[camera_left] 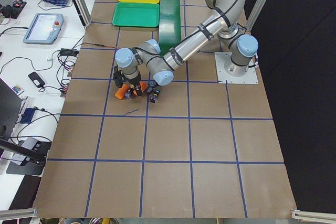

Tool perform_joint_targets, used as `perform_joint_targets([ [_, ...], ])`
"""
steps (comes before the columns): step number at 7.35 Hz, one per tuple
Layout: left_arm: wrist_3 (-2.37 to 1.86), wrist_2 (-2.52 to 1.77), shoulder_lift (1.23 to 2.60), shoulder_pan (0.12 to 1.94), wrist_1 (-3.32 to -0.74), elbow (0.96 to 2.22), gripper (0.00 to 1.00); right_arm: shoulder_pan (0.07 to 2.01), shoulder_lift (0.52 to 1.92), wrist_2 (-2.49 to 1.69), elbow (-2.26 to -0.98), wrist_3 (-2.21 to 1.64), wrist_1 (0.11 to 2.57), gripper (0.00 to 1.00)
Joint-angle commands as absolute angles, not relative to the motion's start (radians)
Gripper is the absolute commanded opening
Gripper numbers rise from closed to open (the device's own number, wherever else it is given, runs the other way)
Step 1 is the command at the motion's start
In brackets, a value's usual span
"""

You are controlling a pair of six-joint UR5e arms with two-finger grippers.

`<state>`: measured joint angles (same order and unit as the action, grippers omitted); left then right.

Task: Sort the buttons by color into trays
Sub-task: 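Reach the left gripper down to the pile and grasp an orange cylinder, then lift the orange cylinder with the left gripper toward the belt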

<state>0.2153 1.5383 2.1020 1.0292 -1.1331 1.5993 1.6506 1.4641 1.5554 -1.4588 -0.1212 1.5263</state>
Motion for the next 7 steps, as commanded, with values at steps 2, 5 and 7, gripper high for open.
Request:
perform_joint_targets([
  [2, 0.207, 1.540, 2.112, 1.028, -1.111, 1.620, 0.82, 1.651, 1.465, 1.555, -1.459, -0.121, 1.526, 1.00],
  [5, 0.207, 1.539, 2.117, 1.026, -1.111, 1.612, 0.26, 1.651, 1.463, 1.555, -1.459, -0.121, 1.526, 1.00],
  [7, 0.207, 1.543, 2.090, 1.026, -1.109, 1.583, 0.09, 1.651, 1.463, 1.555, -1.459, -0.121, 1.526, 1.00],
])
